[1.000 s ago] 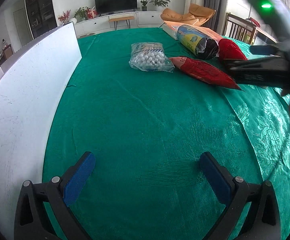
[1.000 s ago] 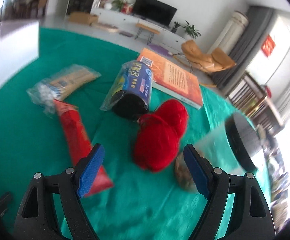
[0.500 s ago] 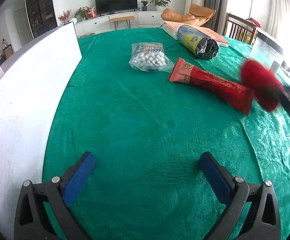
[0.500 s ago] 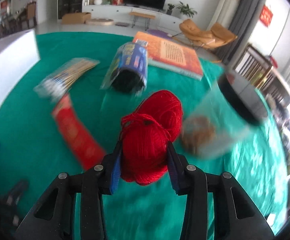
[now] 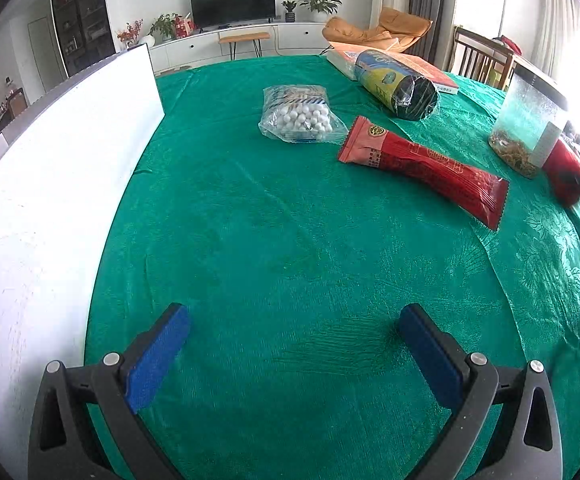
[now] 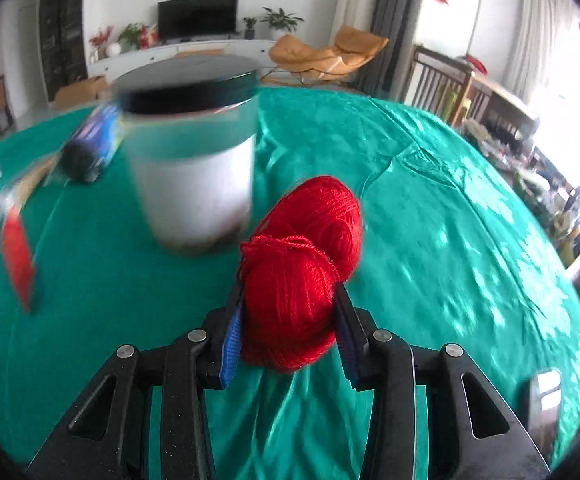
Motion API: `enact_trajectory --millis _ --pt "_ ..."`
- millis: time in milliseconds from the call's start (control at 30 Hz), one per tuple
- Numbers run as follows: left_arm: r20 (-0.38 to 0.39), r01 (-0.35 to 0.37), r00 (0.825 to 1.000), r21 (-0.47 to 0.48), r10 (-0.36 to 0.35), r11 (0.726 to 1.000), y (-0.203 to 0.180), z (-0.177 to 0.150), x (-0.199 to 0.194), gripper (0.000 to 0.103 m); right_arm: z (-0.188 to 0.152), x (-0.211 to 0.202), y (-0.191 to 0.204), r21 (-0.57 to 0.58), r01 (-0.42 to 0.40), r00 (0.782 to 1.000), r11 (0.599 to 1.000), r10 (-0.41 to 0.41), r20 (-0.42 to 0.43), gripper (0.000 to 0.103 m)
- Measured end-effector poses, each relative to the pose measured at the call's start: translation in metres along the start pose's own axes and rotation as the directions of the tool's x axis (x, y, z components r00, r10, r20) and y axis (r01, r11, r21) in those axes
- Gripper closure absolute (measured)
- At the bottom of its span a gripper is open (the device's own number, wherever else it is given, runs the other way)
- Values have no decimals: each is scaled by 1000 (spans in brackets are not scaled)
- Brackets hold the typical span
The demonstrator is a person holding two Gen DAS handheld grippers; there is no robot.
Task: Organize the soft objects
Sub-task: 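Move the red yarn ball beside the clear jar and release it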
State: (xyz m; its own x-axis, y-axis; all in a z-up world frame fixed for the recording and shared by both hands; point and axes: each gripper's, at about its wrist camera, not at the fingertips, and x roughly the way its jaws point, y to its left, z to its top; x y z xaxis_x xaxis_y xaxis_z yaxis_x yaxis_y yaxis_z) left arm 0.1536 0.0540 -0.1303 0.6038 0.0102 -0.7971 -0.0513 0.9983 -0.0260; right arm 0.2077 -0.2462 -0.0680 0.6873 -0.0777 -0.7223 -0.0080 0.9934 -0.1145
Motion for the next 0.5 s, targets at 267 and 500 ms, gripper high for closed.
enact_trajectory --millis 267,500 --pt "0 0 1000 0 0 1000 0 0 0 0 26 -6 -31 127 -102 993 987 93 78 31" --pt "0 0 1000 0 0 1000 0 0 0 0 -27 -40 -19 205 -44 999 978 45 -5 30"
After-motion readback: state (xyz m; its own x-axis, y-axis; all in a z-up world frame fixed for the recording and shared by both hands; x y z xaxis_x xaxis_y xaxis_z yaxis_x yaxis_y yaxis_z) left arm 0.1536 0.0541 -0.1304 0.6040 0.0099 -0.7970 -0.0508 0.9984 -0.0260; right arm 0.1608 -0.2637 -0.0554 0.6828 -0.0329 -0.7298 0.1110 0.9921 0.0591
